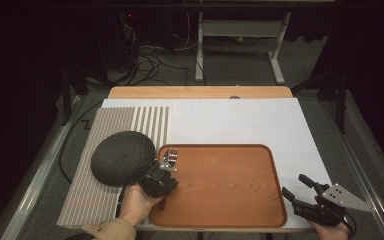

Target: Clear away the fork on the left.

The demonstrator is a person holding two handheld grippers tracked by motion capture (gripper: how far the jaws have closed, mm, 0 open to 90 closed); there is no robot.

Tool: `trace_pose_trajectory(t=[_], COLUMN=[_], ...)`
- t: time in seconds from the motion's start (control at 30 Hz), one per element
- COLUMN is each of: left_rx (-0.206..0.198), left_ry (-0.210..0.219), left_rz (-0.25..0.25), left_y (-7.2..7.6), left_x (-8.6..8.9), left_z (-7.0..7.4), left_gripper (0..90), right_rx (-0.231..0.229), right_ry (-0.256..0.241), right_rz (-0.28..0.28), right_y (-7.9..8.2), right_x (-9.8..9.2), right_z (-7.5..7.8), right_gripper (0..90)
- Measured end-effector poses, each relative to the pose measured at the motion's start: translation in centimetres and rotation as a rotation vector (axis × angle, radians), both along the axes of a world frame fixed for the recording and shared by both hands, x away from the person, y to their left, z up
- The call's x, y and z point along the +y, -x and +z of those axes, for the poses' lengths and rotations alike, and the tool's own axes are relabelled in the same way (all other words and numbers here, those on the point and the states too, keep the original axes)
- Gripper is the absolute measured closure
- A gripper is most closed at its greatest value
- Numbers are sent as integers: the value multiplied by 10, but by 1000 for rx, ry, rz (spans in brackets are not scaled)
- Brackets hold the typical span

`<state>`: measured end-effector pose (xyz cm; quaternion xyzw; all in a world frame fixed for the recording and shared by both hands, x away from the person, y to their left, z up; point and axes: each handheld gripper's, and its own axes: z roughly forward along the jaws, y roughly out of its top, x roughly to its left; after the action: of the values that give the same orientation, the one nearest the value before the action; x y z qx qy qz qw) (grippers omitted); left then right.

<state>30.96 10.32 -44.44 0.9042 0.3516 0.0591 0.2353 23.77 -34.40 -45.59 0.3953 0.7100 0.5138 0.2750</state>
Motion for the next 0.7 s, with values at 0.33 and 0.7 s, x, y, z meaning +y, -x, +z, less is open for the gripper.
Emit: trace_pose_trajectory(t=[0.33,0.7], left_rx=[5,-34], left_ry=[27,101], left_rz=[15,29], left_y=[0,3], left_x=[6,18], left_z=[-1,9], left_gripper=[644,500], right_rx=[3,3], right_ry=[-1,3], right_rz=[-1,-1], right_y=[0,0], right_x=[0,0], right_z=[0,0], right_gripper=[257,256])
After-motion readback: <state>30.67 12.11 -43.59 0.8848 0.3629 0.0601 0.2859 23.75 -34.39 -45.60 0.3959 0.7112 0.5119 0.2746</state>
